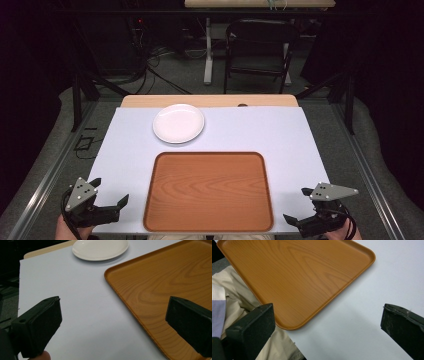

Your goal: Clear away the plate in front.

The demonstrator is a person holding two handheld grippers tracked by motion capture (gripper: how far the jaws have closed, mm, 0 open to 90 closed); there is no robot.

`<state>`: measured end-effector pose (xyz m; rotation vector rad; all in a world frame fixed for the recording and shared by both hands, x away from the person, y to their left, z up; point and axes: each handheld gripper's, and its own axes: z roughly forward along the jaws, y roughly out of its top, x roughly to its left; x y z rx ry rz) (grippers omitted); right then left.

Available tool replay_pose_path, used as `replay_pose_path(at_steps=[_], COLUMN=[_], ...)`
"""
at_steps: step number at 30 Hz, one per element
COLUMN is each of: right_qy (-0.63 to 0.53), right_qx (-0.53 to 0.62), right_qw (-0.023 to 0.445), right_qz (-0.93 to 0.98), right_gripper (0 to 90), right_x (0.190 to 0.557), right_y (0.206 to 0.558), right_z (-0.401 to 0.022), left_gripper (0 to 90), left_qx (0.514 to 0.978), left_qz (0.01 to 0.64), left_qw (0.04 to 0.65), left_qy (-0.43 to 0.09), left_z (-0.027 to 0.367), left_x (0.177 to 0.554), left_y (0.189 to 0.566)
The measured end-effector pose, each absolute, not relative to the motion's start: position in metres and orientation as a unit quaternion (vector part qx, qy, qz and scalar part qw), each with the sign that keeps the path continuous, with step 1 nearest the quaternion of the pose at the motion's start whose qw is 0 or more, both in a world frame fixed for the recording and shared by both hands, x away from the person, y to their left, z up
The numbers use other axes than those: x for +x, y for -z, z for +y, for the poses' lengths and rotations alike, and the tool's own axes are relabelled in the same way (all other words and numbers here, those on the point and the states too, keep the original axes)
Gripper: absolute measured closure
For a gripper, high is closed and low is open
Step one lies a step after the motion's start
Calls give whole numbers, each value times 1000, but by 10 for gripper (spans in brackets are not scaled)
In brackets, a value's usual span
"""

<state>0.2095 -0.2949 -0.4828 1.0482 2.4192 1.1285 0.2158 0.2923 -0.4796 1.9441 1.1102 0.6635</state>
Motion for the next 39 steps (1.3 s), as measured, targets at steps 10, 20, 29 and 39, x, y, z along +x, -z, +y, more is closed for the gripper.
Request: replay_pose_path(at_steps=[10,20,29,39], right_qy=[-390,-389,-389,-386], right_qx=[363,363,362,366], right_qw=[137,136,136,138], right_qz=[835,836,836,836], right_gripper=[0,0,0,0], right_x=[210,210,210,210], right_y=[483,483,483,483], right_z=[-295,-295,-295,-294], left_gripper=[6,1,1,1], left_qx=[764,758,752,742], left_qz=[439,440,446,461], left_qw=[395,402,412,423], left_qy=[-261,-265,-256,-241], left_z=[291,280,270,252], left_x=[216,221,229,247], left_y=[478,475,474,473])
